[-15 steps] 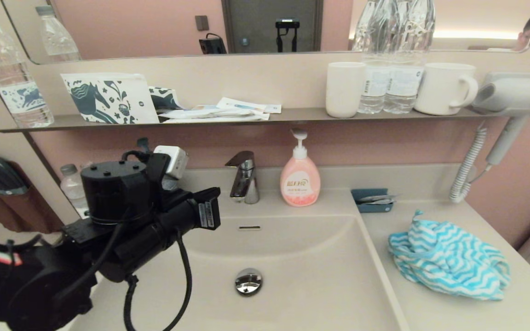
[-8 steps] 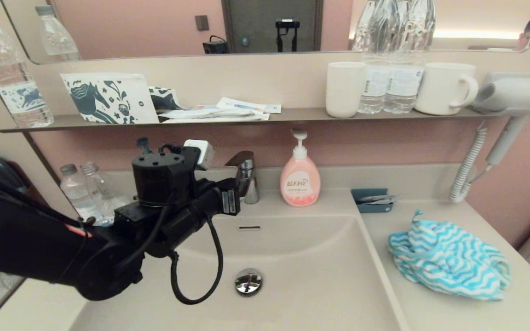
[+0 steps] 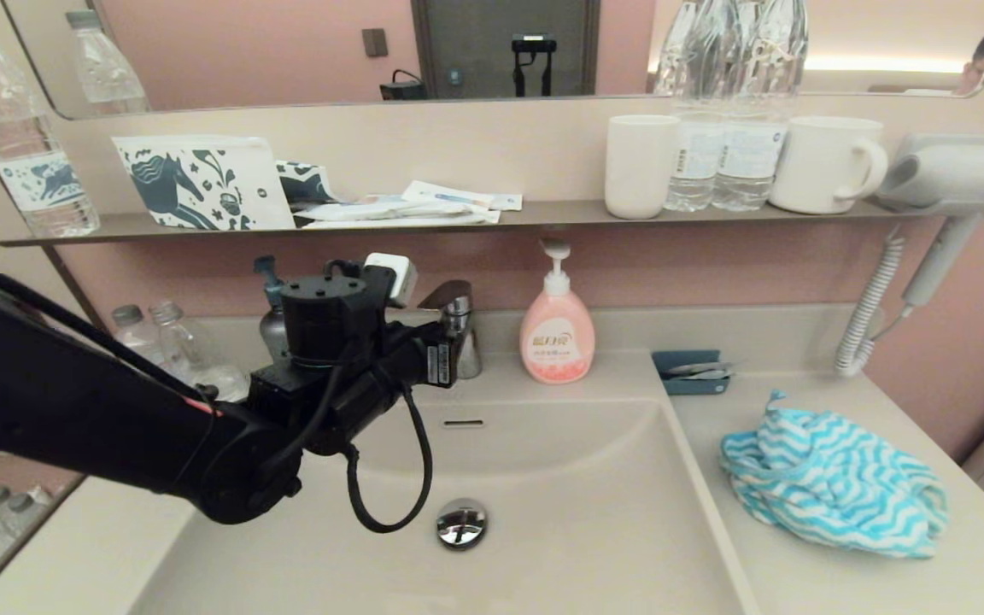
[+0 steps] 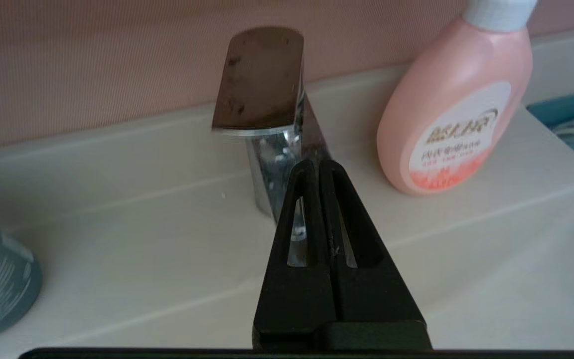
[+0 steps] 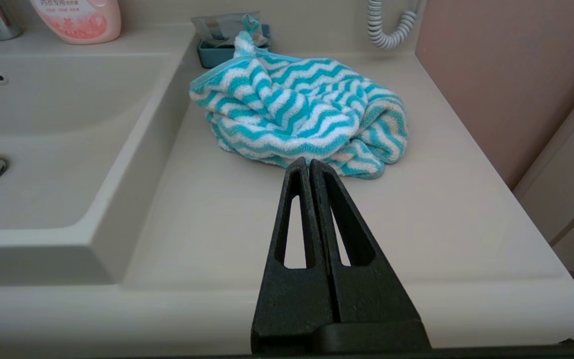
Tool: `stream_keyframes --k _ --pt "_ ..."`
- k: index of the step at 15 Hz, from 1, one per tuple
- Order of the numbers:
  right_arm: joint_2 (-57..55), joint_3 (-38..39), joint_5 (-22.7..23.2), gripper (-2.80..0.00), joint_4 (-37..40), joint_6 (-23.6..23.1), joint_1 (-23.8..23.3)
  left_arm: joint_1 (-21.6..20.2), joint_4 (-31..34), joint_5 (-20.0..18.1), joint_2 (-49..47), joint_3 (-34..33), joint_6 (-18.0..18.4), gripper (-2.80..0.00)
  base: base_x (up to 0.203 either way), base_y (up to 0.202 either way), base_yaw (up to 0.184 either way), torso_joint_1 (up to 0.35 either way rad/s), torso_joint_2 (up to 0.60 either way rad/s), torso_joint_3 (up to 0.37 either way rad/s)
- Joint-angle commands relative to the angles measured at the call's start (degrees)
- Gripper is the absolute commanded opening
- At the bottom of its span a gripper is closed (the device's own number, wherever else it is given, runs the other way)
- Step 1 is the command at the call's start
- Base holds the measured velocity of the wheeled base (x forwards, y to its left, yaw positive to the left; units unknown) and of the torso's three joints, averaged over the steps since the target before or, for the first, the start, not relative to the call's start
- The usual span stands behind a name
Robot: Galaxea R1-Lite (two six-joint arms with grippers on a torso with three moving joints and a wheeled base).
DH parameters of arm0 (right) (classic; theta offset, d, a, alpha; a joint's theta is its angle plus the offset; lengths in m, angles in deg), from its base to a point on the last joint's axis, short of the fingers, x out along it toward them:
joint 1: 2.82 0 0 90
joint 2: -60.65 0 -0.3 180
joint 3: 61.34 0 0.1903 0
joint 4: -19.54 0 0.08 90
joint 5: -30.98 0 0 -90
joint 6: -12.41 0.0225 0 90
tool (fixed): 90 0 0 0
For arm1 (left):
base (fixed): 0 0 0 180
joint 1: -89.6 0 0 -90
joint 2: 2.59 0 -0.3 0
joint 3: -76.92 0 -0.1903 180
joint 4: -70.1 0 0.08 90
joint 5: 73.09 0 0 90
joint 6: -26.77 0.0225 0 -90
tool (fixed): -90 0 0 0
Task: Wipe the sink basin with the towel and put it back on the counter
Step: Turn on the faucet
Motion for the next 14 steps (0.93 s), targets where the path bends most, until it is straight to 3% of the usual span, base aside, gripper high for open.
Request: stream_keyframes --k 1,8,14 --pt "0.0 0.0 0.0 -2.8 0.0 0.0 0.0 -0.5 -0.3 0.1 -1.3 1.3 0.2 -2.8 0.0 0.0 0.0 0.0 0.0 0.0" --pt "0.0 0.0 0.0 -2.8 0.0 0.0 0.0 -3.1 -0.3 0.1 -3.0 3.8 3.2 -2.8 0.0 0.0 0.0 0.0 0.0 0.0" --pt "0.0 0.0 0.0 -2.8 0.0 0.0 0.0 -3.3 -0.9 0.1 -1.6 5.1 3.2 -2.8 0.0 0.0 0.0 0.0 0.0 0.0"
